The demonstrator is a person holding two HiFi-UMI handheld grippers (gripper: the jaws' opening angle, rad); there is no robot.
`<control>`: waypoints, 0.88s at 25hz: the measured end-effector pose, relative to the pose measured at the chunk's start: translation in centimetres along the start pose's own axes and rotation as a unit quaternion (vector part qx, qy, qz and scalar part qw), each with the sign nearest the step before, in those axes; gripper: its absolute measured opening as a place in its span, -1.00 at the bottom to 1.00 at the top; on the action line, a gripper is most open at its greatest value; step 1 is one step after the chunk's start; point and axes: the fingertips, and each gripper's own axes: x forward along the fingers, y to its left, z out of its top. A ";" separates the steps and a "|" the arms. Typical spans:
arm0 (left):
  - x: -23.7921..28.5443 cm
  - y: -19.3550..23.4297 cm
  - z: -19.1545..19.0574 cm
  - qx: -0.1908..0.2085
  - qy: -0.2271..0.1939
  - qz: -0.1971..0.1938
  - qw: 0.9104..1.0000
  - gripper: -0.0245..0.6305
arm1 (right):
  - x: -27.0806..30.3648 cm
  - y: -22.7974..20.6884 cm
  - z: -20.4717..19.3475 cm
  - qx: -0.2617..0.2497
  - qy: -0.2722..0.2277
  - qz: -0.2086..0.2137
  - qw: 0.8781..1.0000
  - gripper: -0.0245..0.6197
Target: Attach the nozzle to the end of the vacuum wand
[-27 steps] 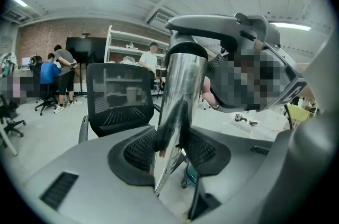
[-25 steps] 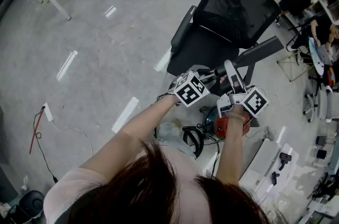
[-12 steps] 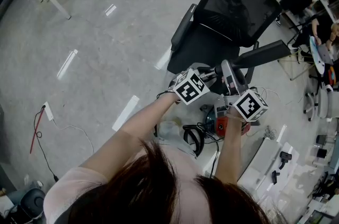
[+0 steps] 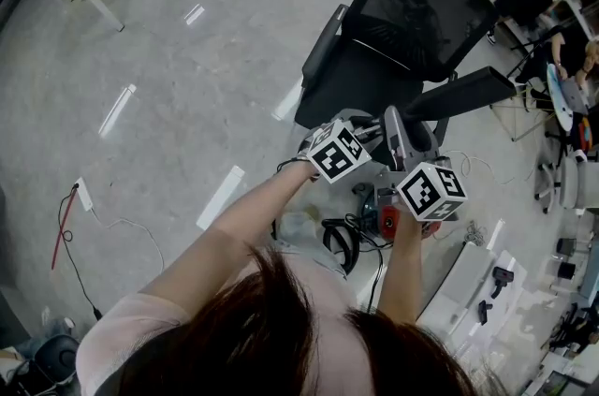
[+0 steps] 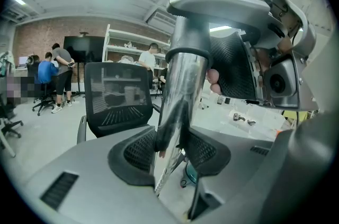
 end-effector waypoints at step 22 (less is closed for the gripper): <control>0.2 -0.5 -0.2 0.011 0.007 -0.002 1.000 -0.43 | -0.5 0.6 -0.3 -0.108 -0.012 -0.090 0.990 -0.34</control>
